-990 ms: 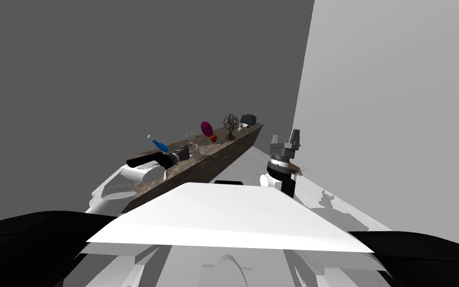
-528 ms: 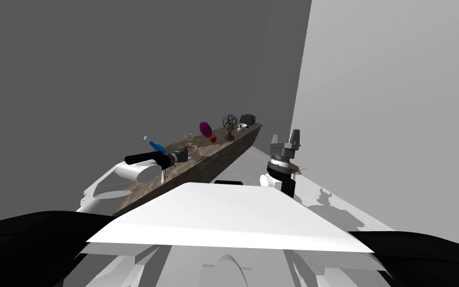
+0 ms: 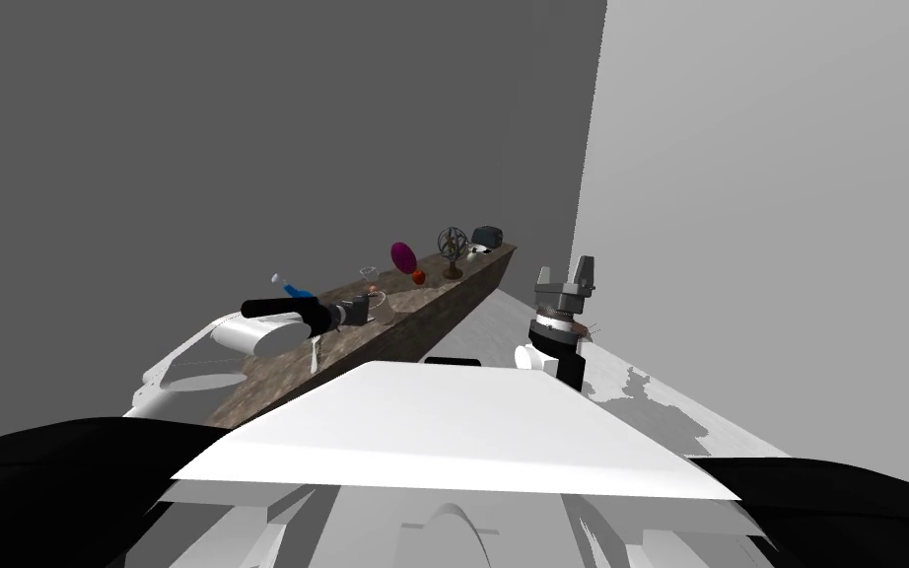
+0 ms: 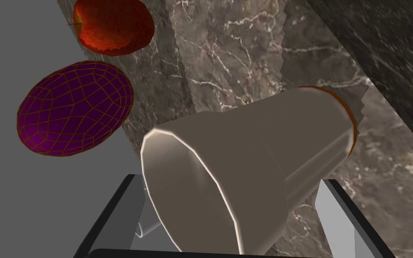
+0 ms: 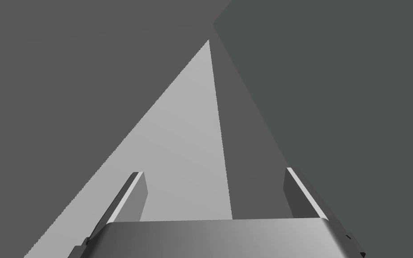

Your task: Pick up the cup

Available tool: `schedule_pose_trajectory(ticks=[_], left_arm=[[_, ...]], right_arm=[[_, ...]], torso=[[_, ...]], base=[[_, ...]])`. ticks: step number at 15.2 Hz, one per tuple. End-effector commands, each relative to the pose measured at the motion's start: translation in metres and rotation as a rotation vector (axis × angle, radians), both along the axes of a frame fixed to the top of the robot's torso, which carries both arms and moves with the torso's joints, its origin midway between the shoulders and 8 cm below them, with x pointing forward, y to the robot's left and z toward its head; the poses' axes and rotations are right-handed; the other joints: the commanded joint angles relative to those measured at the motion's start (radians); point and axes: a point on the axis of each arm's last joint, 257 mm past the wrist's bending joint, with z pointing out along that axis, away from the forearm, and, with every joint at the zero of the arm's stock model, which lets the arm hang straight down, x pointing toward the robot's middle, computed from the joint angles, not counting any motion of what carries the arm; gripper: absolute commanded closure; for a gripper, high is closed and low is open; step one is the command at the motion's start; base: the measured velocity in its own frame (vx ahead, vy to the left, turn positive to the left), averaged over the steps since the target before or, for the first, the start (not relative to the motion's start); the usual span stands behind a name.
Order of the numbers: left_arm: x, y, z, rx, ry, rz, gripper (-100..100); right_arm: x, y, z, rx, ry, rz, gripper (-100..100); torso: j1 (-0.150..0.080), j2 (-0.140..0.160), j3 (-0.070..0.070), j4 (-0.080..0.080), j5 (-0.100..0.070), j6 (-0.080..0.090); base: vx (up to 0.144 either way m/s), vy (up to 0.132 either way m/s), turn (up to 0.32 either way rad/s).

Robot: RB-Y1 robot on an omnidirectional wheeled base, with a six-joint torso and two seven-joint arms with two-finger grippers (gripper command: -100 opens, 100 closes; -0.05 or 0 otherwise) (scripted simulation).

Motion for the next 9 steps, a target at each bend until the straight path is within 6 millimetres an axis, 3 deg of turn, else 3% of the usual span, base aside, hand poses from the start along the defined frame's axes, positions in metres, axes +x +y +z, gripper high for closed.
schedule_pose_trajectory(ticks=[1, 9], left_arm=[[-0.008, 0.002, -0.005, 0.006, 0.046, 0.002, -100], [-0.032, 0.009, -0.011, 0.018, 0.174, 0.003, -100]], right_arm=[[0.000, 0.000, 0.000, 0.000, 0.000, 0.000, 0], [0.000, 0.000, 0.000, 0.000, 0.000, 0.000, 0]], torso=[[0.000, 0.000, 0.000, 0.000, 0.000, 0.000], [0.000, 0.001, 0.000, 0.000, 0.000, 0.000]], base=[[0.031, 0.013, -0.020], [0.025, 0.008, -0.042]])
